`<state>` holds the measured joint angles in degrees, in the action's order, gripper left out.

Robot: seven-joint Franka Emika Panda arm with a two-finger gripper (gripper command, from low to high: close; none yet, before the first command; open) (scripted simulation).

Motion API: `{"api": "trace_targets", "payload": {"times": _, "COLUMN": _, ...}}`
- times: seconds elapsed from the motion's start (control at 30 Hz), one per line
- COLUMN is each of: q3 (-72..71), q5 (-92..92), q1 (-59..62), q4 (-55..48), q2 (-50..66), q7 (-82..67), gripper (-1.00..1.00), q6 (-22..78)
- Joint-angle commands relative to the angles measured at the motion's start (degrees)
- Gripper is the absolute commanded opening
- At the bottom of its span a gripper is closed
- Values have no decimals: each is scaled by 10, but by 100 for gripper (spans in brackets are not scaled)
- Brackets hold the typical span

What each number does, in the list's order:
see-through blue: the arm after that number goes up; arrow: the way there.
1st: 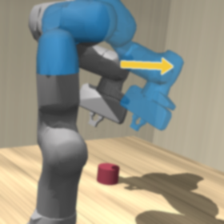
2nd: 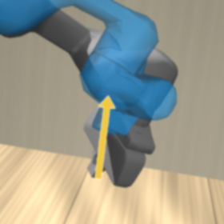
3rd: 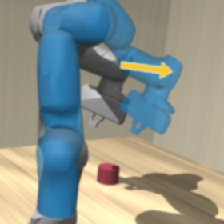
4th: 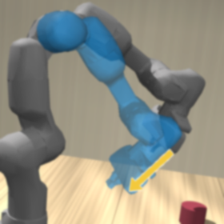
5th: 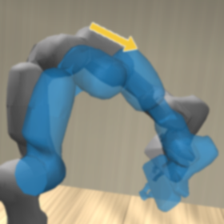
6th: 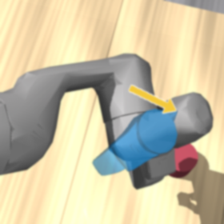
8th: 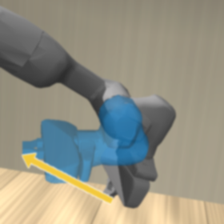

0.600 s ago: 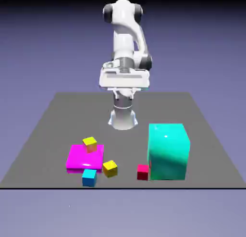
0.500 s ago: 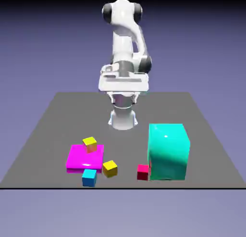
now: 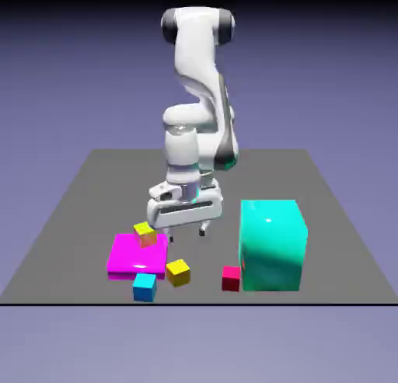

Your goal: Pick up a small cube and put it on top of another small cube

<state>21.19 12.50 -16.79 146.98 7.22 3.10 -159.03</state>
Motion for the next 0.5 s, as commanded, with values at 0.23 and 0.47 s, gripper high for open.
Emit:
{"api": "trace_targets", "payload": {"times": 0.23, "q3": -23, "q5": 72, "q1": 20, "q4": -38, "q2": 127, "q7": -103, "gripper": 0, "q6": -22}}
{"api": "trace_targets", "payload": {"times": 0.47, "q3": -35, "q5": 83, "q1": 30, "q4": -42, "q2": 140, "q7": -111, "gripper": -100, "q6": -32}}
